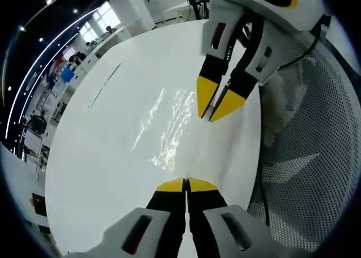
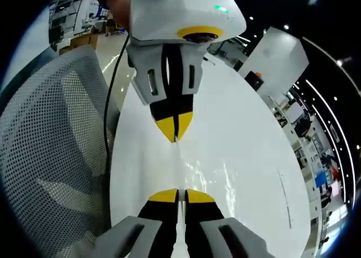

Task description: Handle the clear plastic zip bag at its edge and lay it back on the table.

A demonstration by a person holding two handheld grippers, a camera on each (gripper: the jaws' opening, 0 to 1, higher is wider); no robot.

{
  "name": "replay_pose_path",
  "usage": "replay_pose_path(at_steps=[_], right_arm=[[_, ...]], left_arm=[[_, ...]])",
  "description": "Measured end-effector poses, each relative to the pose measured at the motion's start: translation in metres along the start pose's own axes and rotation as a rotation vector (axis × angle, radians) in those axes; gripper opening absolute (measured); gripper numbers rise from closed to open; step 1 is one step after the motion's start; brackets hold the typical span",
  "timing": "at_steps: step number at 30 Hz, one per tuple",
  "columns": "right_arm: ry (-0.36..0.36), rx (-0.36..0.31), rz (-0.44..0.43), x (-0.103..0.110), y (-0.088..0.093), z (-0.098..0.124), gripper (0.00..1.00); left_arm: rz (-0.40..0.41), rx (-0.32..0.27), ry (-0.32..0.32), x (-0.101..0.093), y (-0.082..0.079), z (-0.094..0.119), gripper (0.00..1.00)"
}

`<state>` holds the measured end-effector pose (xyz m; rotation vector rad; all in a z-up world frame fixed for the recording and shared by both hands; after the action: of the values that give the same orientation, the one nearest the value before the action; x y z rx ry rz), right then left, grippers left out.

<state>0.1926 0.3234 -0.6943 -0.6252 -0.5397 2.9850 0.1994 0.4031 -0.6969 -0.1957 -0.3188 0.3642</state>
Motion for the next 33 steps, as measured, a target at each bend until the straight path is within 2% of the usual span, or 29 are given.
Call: replay_pose_path(at_steps=[14,33], right_arm=[[0.012,0.006,-0.020,-0.007,0.005,0.002,0.00],[0.013,0.036,-0.048,-0.011,0.022,0.001,0.00]], left_arm=[[0.037,-0.001,-0.008,0.010,0.007,-0.005,0.00],[0.077,0.020,-0.006,0.016,0.020,-0.007,0.00]])
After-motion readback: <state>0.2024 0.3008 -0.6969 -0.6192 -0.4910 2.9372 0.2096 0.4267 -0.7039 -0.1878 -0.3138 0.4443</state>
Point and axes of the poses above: the point that each gripper's makers call its tool centre point, and the gripper's own axes: z roughly backward along the fingers, x roughly to its left, y roughly out of its underside, the point moved 2 cm from there along z, roughly backward along the fingers, and after that the axes turned 15 degrees about x, right-handed, at the moved point
